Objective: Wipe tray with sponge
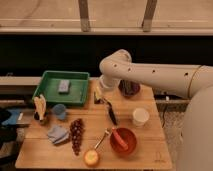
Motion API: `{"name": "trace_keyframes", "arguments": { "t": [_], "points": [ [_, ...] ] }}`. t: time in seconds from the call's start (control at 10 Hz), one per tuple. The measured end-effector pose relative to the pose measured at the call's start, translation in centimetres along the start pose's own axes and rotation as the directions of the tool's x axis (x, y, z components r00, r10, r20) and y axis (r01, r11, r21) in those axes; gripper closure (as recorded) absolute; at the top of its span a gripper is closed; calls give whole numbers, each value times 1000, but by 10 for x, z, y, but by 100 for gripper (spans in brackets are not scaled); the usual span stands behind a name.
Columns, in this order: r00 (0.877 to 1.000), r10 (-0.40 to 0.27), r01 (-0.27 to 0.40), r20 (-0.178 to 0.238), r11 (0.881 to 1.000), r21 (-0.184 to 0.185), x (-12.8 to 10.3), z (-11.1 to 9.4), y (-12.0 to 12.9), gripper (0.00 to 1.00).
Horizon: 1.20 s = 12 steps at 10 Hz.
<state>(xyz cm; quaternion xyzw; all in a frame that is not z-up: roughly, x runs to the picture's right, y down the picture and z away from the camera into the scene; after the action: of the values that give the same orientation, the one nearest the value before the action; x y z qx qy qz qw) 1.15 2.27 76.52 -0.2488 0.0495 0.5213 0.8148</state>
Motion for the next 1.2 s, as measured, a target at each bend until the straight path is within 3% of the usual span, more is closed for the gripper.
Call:
{"name": "trace_keyframes", "arguments": {
  "t": [1.2],
  "points": [
    [1000,-15,15,4,1000,10,0,-2,1,36]
  ]
}}
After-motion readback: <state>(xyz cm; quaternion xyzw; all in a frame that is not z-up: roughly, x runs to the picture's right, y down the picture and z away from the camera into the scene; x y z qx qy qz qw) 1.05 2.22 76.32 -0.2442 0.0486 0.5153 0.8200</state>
